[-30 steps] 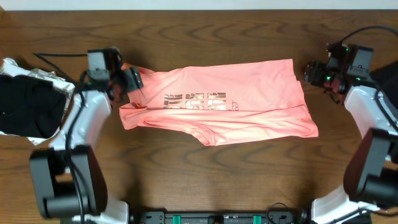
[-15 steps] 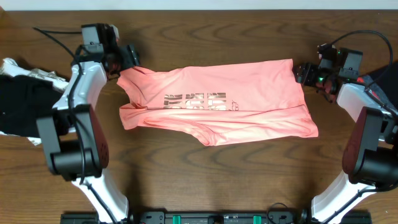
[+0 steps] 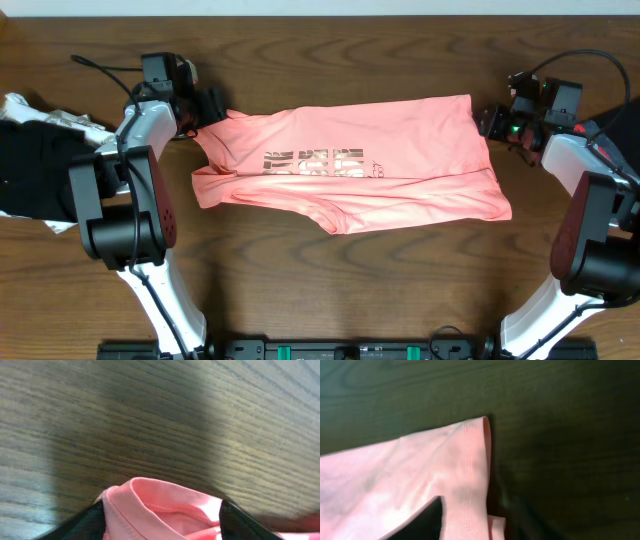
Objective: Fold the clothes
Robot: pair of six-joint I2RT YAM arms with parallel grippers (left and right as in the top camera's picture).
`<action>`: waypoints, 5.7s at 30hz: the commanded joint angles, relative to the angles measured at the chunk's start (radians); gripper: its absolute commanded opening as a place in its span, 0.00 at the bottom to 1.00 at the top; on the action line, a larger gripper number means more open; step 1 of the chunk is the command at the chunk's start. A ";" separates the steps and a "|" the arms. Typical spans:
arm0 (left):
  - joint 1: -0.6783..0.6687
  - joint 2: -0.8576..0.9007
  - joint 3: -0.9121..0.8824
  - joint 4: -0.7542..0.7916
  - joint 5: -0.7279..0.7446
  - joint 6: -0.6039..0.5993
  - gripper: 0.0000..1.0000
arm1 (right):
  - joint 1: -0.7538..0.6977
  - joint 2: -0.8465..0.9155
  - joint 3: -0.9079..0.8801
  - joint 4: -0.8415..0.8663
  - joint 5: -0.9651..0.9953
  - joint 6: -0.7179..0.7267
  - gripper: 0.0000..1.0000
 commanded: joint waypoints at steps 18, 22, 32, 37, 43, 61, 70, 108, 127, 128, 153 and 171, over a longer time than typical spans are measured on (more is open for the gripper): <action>0.006 0.009 0.017 -0.120 0.013 0.024 0.06 | -0.005 0.048 0.000 0.097 0.066 0.026 0.13; 0.006 0.009 0.017 -0.161 -0.016 0.022 0.06 | 0.003 0.115 0.000 0.155 -0.031 0.024 0.50; 0.006 0.009 0.016 -0.209 -0.029 0.020 0.05 | 0.029 0.233 0.002 0.306 -0.080 0.031 0.63; 0.006 0.009 0.016 -0.209 -0.029 0.016 0.06 | 0.050 0.238 0.002 0.321 -0.079 0.039 0.62; 0.006 0.009 0.016 -0.209 -0.029 0.016 0.06 | 0.075 0.238 0.002 0.323 -0.071 0.039 0.58; 0.006 0.006 0.016 -0.221 -0.027 0.016 0.06 | 0.074 0.229 0.013 0.330 0.004 0.119 0.01; 0.006 -0.072 0.016 -0.243 0.051 0.020 0.06 | 0.009 0.107 0.106 0.132 -0.100 0.201 0.01; 0.038 -0.206 0.016 -0.688 0.066 0.016 0.06 | -0.145 -0.167 0.179 -0.657 0.124 0.125 0.01; 0.054 -0.206 0.016 -0.861 0.130 0.016 0.06 | -0.148 -0.167 0.177 -0.830 0.253 0.106 0.18; 0.054 -0.206 0.016 -0.867 0.130 0.016 0.06 | -0.148 -0.167 0.177 -0.834 0.258 0.105 0.18; 0.054 -0.206 0.009 -0.946 0.084 0.017 0.16 | -0.026 -0.167 0.177 -0.793 -0.042 -0.129 0.02; 0.054 -0.206 0.009 -1.020 0.049 0.017 0.15 | -0.002 -0.154 -0.010 -0.630 0.150 -0.039 0.04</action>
